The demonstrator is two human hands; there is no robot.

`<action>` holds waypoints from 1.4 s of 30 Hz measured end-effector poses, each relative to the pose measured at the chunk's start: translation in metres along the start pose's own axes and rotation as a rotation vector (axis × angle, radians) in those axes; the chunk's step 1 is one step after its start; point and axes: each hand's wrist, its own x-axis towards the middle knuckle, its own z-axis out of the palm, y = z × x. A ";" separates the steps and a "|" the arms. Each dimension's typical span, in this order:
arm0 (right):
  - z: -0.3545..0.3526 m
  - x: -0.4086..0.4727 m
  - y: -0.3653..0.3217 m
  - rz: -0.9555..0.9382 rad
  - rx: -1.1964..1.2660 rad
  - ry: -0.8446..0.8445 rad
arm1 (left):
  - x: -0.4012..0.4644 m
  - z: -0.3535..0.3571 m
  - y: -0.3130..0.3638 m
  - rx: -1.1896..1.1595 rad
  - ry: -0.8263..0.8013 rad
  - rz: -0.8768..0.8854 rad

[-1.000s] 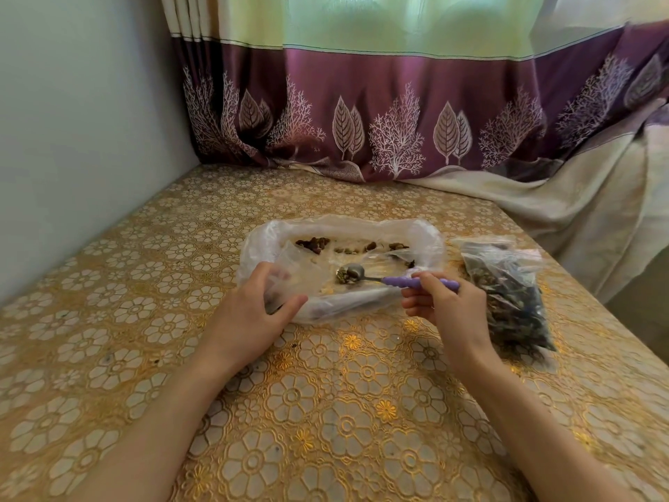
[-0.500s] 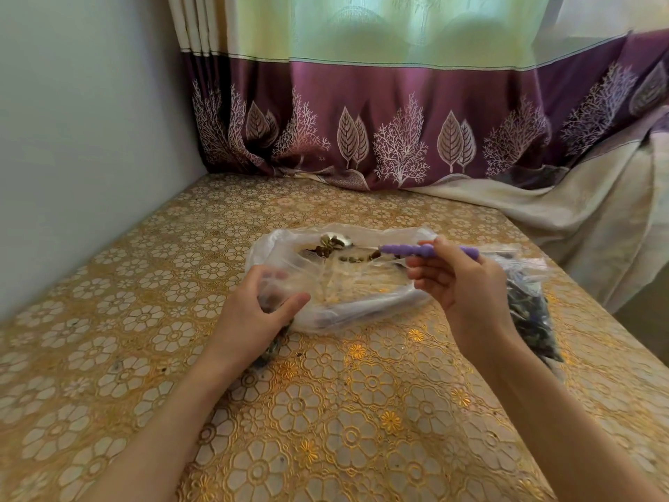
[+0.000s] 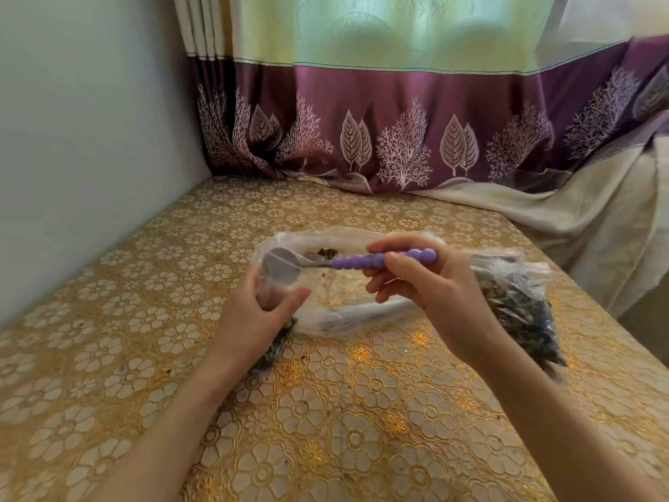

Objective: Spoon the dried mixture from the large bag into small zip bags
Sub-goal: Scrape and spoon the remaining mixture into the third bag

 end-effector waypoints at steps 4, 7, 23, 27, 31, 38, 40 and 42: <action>-0.010 0.002 0.006 0.032 0.139 0.163 | 0.000 -0.001 -0.002 0.103 -0.010 0.020; -0.020 0.006 0.015 0.056 0.198 0.396 | -0.003 0.000 -0.001 0.194 -0.036 0.073; -0.040 0.014 0.065 0.040 -0.392 0.631 | -0.003 0.003 -0.003 0.471 -0.084 0.153; -0.045 0.011 0.068 0.037 -0.475 0.667 | -0.003 0.004 -0.003 0.495 -0.093 0.144; -0.047 0.007 0.064 0.002 -0.583 0.692 | -0.003 0.004 -0.004 0.508 -0.104 0.127; -0.043 0.009 0.069 0.020 -0.688 0.632 | -0.003 0.004 -0.005 0.511 -0.108 0.123; -0.041 0.007 0.070 0.032 -0.643 0.616 | -0.002 0.004 -0.006 0.508 -0.114 0.117; -0.041 0.005 0.071 0.047 -0.581 0.622 | -0.002 0.004 -0.008 0.502 -0.120 0.111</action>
